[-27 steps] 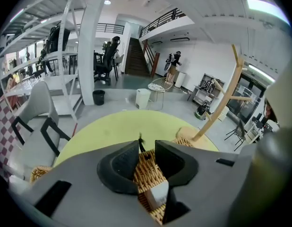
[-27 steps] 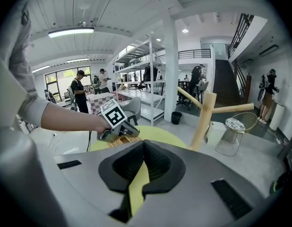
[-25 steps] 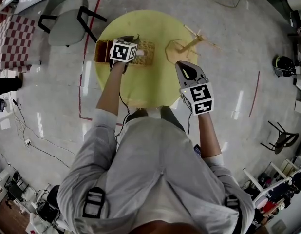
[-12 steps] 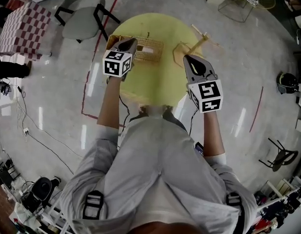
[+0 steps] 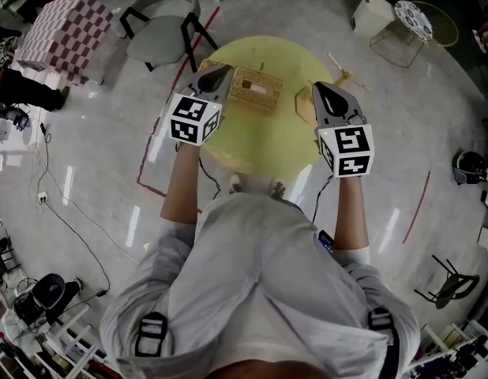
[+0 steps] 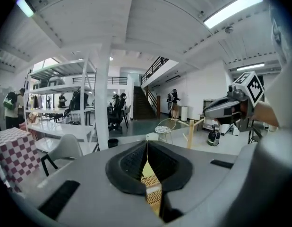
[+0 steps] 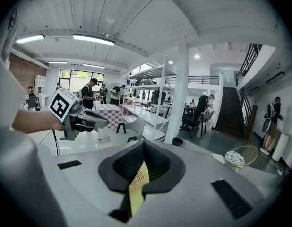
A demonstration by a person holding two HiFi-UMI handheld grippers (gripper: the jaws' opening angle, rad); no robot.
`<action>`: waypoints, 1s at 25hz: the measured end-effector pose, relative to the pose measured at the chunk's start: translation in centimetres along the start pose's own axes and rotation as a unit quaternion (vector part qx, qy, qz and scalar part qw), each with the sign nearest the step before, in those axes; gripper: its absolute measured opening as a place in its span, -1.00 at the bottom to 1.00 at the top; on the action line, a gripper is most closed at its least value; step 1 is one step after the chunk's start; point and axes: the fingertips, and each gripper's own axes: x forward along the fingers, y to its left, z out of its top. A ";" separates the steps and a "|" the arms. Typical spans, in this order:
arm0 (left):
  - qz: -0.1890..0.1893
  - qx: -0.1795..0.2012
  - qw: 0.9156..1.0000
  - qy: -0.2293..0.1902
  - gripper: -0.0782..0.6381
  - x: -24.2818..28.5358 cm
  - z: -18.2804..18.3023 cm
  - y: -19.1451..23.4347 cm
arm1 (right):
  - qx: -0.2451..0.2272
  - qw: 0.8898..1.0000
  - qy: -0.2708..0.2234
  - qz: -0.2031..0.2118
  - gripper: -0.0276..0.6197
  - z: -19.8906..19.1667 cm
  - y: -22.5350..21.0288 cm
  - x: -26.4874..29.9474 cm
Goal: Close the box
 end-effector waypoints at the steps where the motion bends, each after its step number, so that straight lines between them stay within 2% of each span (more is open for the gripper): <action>1: -0.001 0.000 1.000 -0.009 -0.69 -0.5 0.7 0.0 | -0.002 1.000 -0.003 0.000 -0.84 0.4 0.1 0.0; 9: 0.013 0.030 0.998 -0.055 -0.69 -4.4 4.9 -0.2 | -0.030 0.999 -0.032 0.008 -0.85 3.8 1.3 0.0; 16: 0.046 0.074 0.994 -0.067 -0.69 -7.0 6.4 0.1 | -0.047 0.998 -0.047 0.011 -0.84 5.8 2.8 -0.3; 25: 0.036 0.088 0.993 -0.076 -0.69 -7.1 7.4 -0.4 | -0.056 0.997 -0.053 0.007 -0.85 6.7 3.0 -0.2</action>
